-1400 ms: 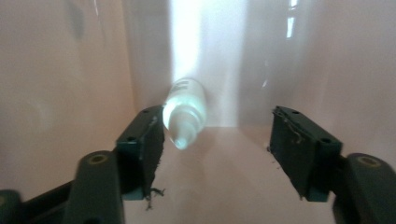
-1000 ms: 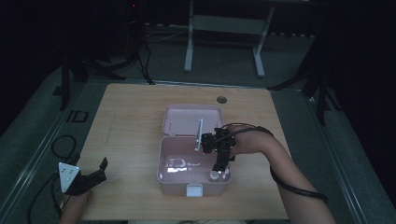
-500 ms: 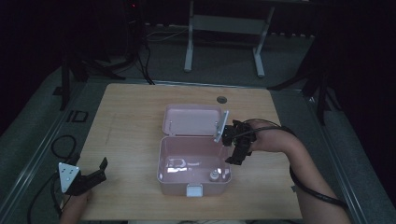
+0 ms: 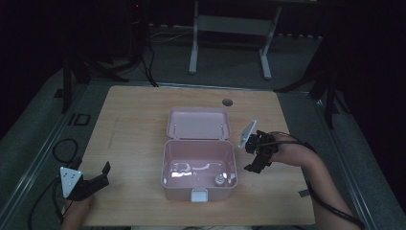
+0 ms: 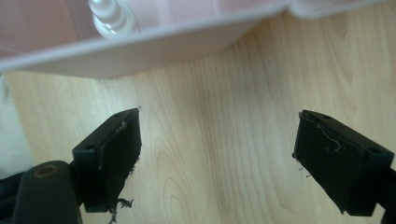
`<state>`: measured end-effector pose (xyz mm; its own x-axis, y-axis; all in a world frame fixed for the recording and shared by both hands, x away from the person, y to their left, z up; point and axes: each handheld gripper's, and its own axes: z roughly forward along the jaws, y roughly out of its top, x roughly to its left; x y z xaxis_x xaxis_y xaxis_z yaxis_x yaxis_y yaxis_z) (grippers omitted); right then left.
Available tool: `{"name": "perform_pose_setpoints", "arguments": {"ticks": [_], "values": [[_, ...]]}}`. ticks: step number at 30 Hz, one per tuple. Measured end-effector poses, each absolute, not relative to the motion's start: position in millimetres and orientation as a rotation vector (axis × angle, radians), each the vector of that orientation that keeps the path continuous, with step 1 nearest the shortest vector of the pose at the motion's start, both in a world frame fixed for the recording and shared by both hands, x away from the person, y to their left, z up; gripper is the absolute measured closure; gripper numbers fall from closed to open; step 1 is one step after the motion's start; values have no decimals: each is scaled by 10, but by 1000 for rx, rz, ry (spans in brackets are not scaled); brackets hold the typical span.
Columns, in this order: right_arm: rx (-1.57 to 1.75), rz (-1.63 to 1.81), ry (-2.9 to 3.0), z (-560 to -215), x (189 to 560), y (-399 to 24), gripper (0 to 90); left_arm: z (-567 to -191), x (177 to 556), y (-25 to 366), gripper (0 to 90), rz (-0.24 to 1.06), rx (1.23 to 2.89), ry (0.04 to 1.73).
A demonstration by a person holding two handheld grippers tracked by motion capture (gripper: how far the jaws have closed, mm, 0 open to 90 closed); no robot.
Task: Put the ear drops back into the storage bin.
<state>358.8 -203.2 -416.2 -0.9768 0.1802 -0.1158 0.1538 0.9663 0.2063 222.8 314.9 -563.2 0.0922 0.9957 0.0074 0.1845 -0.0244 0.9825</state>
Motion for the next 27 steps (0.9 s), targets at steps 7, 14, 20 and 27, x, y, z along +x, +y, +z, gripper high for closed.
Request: {"name": "perform_pose_setpoints", "arguments": {"ticks": [7, 14, 20, 27], "values": [[374, 381, 2934, -4421, 3606, -2254, 147, -5632, 2228, 3150, 20, 1057, 1398, 1267], [431, 463, 2897, -4631, 3593, -2422, 146, -5632, 2228, 3149, 20, 1058, 1399, 1267], [484, 540, 2839, -4833, 3555, -2555, 142, -5632, 2228, 3149, 20, 1059, 1398, 1268], [590, 670, 2736, -4967, 3528, -2690, 137, -5632, 2229, 3149, 20, 1059, 1398, 1269]]}}
